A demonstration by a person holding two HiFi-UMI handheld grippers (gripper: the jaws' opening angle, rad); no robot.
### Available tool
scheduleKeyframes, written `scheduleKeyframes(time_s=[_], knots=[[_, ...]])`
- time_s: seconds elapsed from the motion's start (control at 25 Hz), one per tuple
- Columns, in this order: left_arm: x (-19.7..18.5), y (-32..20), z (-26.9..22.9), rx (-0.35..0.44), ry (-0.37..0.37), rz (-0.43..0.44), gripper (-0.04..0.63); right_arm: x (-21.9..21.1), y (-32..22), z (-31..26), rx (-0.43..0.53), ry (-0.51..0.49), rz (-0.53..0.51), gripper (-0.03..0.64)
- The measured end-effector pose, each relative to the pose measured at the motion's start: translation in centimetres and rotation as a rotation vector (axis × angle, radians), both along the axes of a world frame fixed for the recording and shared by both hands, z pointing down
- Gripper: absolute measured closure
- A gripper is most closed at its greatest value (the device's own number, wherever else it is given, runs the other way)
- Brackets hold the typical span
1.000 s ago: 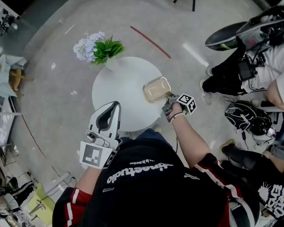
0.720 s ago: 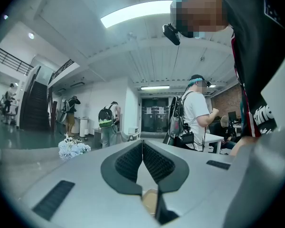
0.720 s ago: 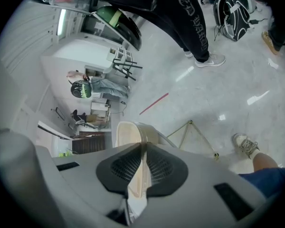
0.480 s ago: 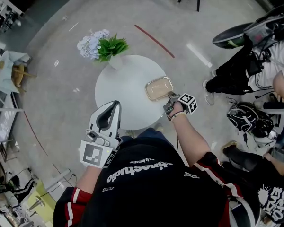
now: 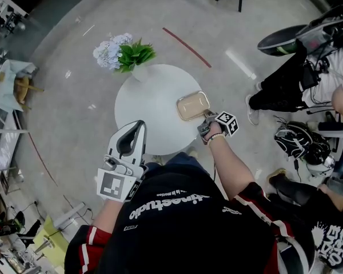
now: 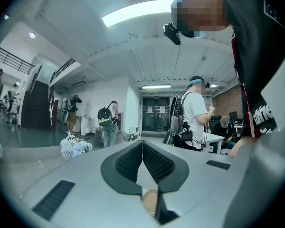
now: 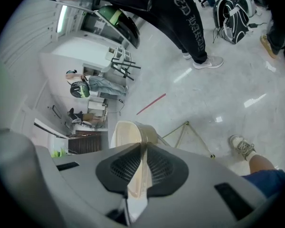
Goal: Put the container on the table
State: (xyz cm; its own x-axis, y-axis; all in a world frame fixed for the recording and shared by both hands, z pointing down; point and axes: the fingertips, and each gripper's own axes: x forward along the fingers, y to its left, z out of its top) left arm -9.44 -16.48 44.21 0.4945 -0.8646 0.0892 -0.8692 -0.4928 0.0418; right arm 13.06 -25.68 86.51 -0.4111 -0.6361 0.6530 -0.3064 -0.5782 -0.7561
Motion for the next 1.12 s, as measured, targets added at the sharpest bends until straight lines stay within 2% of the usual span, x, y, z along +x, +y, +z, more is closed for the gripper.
scheduleKeyframes(time_s=[0.28,0.76,1.12], knots=[[-0.1,0.1,0.3,-0.004,0.006,-0.001,0.572,0.1,-0.1,0.0,0.002,0.043,-0.048,0.551],[-0.1,0.5,0.4,-0.004,0.022,0.004,0.572,-0.2,0.0,-0.5,0.024,0.024,-0.079,0.433],[-0.3,0.8,0.4,0.001,0.030,0.015,0.572,0.0,0.3,-1.0,0.039,0.045,-0.086,0.422]])
